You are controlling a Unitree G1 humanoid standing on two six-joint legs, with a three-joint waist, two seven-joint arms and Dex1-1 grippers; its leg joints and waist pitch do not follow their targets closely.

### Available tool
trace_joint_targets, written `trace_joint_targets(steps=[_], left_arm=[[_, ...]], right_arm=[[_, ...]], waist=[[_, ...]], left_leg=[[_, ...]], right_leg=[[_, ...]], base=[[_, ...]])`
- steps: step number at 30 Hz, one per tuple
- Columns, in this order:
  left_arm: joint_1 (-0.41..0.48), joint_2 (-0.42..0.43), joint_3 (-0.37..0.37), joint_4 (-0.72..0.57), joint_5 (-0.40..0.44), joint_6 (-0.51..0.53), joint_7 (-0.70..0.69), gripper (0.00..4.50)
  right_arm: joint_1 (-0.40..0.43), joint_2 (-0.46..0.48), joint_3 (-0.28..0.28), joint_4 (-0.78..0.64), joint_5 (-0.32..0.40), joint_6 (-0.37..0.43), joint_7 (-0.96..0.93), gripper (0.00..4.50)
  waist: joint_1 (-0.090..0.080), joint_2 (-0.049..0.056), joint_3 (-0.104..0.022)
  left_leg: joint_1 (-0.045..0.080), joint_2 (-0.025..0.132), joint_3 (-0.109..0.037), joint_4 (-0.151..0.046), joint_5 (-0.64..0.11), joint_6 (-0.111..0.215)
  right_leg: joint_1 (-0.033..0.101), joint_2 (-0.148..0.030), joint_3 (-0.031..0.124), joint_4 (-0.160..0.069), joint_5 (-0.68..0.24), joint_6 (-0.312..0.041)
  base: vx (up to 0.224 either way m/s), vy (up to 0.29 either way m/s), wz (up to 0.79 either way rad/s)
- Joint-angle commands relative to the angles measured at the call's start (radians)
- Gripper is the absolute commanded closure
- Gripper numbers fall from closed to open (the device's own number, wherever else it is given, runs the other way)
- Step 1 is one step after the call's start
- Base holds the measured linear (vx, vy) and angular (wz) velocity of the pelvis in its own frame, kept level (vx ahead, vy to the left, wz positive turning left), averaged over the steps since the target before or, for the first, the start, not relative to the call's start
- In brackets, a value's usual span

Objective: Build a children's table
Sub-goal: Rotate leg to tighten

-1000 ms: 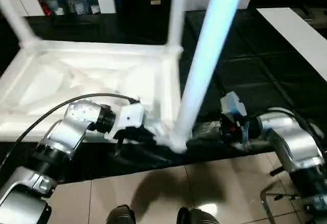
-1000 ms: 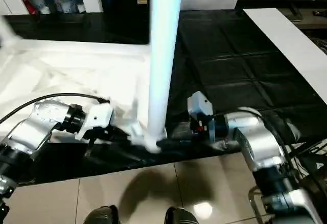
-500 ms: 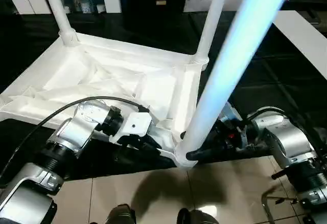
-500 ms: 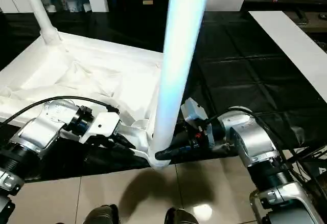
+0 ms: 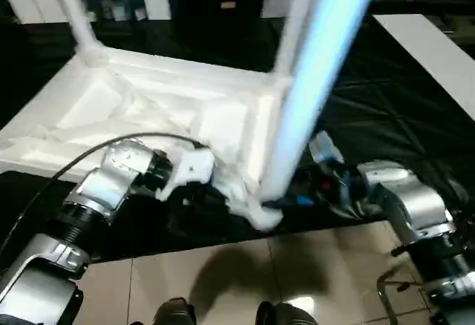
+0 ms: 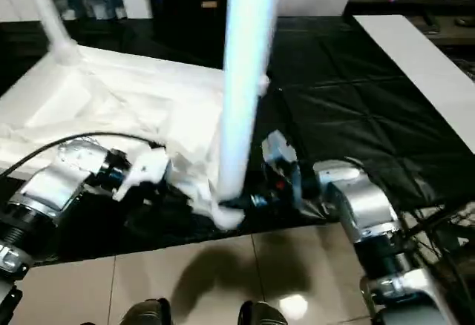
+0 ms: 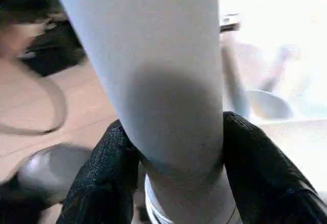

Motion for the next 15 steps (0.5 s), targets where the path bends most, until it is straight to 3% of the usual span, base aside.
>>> trace_joint_targets(steps=[1, 3, 5, 6, 10, 14, 15], left_arm=[[0.001, -0.034, 0.021, -0.007, 0.005, 0.093, 0.109, 4.5], [0.003, -0.051, 0.036, -0.02, -0.001, 0.135, 0.147, 4.5], [-0.011, -0.12, 0.075, -0.031, 0.003, 0.241, 0.283, 4.5], [-0.011, -0.12, 0.075, -0.031, 0.003, 0.241, 0.283, 4.5], [-0.063, -0.257, 0.124, 0.015, 0.032, 0.342, 0.53, 4.5], [-0.082, -0.309, 0.14, 0.039, 0.052, 0.355, 0.637, 4.5], [-0.095, -0.346, 0.146, 0.048, 0.072, 0.362, 0.71, 4.5]], right_arm=[[0.003, 0.055, -0.024, 0.009, -0.039, -0.002, -0.168, 2.45], [0.004, 0.084, -0.035, 0.013, -0.053, 0.005, -0.235, 2.48], [-0.001, 0.169, -0.058, 0.019, -0.086, 0.05, -0.41, 2.49], [-0.001, 0.169, -0.058, 0.019, -0.086, 0.05, -0.41, 2.51], [-0.039, 0.311, -0.08, 0.068, -0.161, 0.112, -0.726, 2.52], [-0.061, 0.37, -0.081, 0.097, -0.197, 0.12, -0.837, 2.52], [-0.073, 0.429, -0.103, 0.109, -0.208, 0.106, -0.927, 2.52]], waist=[[-0.002, -0.003, -0.065], [-0.017, -0.003, -0.066], [-0.031, -0.005, -0.068], [-0.034, -0.005, -0.066], [-0.036, -0.004, -0.068], [-0.036, -0.003, -0.066], [-0.034, -0.001, -0.067]], left_leg=[[0.001, 0.03, -0.003, -0.062, -0.172, 0.03], [-0.003, 0.028, -0.004, -0.063, -0.164, 0.022], [-0.002, 0.026, 0.001, -0.059, -0.141, 0.036], [-0.004, 0.025, 0.002, -0.059, -0.134, 0.037], [0.001, 0.022, 0.007, -0.057, -0.098, 0.047], [0.002, 0.022, 0.007, -0.059, -0.116, 0.041], [0.002, 0.021, 0.007, -0.059, -0.119, 0.042]], right_leg=[[0.058, -0.082, 0.053, -0.089, -0.35, -0.166], [0.061, -0.079, 0.052, -0.085, -0.328, -0.165], [0.061, -0.077, 0.056, -0.083, -0.263, -0.184], [0.059, -0.075, 0.056, -0.083, -0.252, -0.189], [0.057, -0.072, 0.057, -0.084, -0.215, -0.19], [0.057, -0.073, 0.057, -0.089, -0.236, -0.18], [0.059, -0.074, 0.057, -0.088, -0.236, -0.178]], base=[[0.0, 0.0, 0.0], [0.0, 0.0, 0.0], [0.0, 0.0, 0.0], [0.0, 0.0, 0.0], [0.0, 0.0, 0.0], [0.0, 0.0, 0.0], [0.0, 0.0, 0.0]])
